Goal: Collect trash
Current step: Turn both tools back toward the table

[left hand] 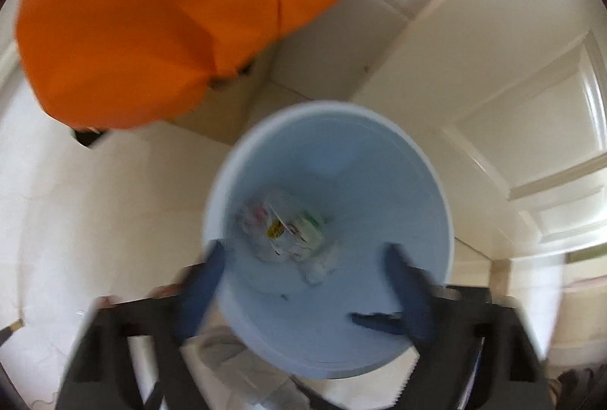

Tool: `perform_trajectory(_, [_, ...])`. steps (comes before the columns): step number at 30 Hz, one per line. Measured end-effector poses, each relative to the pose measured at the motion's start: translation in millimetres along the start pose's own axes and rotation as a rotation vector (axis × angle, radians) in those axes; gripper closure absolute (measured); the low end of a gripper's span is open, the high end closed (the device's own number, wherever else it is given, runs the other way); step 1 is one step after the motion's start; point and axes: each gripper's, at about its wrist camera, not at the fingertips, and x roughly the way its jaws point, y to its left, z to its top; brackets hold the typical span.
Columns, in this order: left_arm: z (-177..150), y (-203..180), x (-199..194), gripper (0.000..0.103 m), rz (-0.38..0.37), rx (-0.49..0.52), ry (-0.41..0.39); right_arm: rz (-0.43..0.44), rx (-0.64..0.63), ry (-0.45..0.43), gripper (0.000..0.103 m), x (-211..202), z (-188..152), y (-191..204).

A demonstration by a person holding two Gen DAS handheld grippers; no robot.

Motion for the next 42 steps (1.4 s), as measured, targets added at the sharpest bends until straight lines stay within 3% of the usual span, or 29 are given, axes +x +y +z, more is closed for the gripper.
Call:
perform_trajectory(3, [14,1,-19,0.013,0.046,-0.014,-0.029,0.082,0.068,0.002,0.007,-7,0,-7])
perform_trajectory(6, [6,-18,-63,0.012,0.106,0.002,-0.083,0.141,0.143,-0.021,0.000,-24,2,-13])
perform_trajectory(9, [9,-53,-98,0.002,0.333,0.118,-0.205,0.235,0.281,-0.059,0.000,-47,3,-27])
perform_trajectory(12, [11,-77,-137,0.001,0.446,0.160,-0.303,0.238,0.315,-0.105,0.000,-78,4,-28])
perform_trajectory(15, [10,-103,-183,0.001,0.498,0.144,-0.400,0.224,0.334,-0.155,0.000,-121,8,-27])
perform_trajectory(20, [-10,-143,-287,0.001,0.455,0.051,-0.556,0.152,0.321,-0.282,0.000,-215,14,-18])
perform_trajectory(26, [-65,-170,-406,0.001,0.365,-0.072,-0.644,0.117,0.253,-0.446,0.000,-330,17,27])
perform_trajectory(29, [-105,-178,-476,0.001,0.362,-0.106,-0.688,0.120,0.207,-0.527,0.000,-379,16,62])
perform_trajectory(33, [-166,-187,-570,0.001,0.446,-0.141,-0.741,0.152,0.145,-0.618,0.000,-435,16,123])
perform_trajectory(42, [-326,-182,-737,0.001,0.604,-0.336,-0.855,0.205,-0.056,-0.705,0.000,-507,19,277])
